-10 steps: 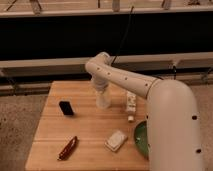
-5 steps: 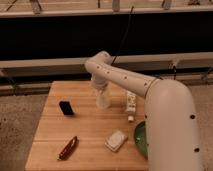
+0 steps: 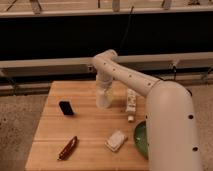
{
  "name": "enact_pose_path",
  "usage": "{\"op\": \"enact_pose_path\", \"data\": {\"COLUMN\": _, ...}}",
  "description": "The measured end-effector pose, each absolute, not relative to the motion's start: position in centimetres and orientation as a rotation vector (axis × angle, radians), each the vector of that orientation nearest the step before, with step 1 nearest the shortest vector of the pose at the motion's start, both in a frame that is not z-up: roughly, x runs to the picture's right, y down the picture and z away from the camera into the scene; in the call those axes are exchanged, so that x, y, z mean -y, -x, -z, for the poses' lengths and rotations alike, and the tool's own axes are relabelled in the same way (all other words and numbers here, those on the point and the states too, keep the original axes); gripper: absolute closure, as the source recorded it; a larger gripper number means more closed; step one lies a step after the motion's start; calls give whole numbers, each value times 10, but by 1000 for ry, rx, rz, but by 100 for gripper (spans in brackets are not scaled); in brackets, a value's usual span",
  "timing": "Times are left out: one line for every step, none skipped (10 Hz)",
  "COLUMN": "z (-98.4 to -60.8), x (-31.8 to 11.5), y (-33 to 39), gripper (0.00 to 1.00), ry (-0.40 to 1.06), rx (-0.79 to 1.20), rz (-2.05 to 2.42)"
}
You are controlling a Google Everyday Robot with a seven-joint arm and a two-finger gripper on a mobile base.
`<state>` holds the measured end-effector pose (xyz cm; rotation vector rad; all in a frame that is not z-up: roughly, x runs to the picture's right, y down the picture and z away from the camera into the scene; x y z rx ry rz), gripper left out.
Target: Place the ceramic cup over the eraser
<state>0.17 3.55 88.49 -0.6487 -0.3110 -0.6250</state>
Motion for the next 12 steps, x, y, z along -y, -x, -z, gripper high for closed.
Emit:
{"op": "enact_pose_path", "data": {"z": -888, "x": -37, "y": -3, "gripper": 20, "ry": 658, "rx": 323, "rz": 615}}
{"op": "enact_pose_path", "data": {"z": -891, "x": -37, "y": -3, "gripper": 20, "ry": 665, "rx": 333, "rz": 609}}
{"op": "enact_pose_path", "data": {"z": -892, "x": -36, "y": -1, "gripper": 20, "ry": 669, "rx": 341, "rz": 607}}
{"op": "enact_pose_path", "data": {"z": -891, "x": -37, "y": 0, "gripper": 20, "ry": 672, "rx": 345, "rz": 610}}
{"op": "enact_pose_path", "data": {"z": -890, "x": -37, "y": 3, "gripper": 20, "ry": 673, "rx": 350, "rz": 616}}
{"op": "enact_pose_path", "data": {"z": -889, "x": -37, "y": 5, "gripper": 20, "ry": 674, "rx": 353, "rz": 622}}
{"op": "enact_pose_path", "data": {"z": -889, "x": -37, "y": 7, "gripper": 20, "ry": 674, "rx": 353, "rz": 626}}
{"op": "enact_pose_path", "data": {"z": -888, "x": -37, "y": 7, "gripper": 20, "ry": 675, "rx": 353, "rz": 628}}
{"op": "enact_pose_path", "data": {"z": -889, "x": -37, "y": 7, "gripper": 20, "ry": 676, "rx": 352, "rz": 629}}
{"op": "enact_pose_path", "data": {"z": -889, "x": -38, "y": 6, "gripper": 23, "ry": 677, "rx": 347, "rz": 630}}
{"op": "enact_pose_path", "data": {"z": -890, "x": -39, "y": 6, "gripper": 33, "ry": 679, "rx": 338, "rz": 632}}
{"op": "enact_pose_path", "data": {"z": -890, "x": -40, "y": 6, "gripper": 43, "ry": 680, "rx": 334, "rz": 635}}
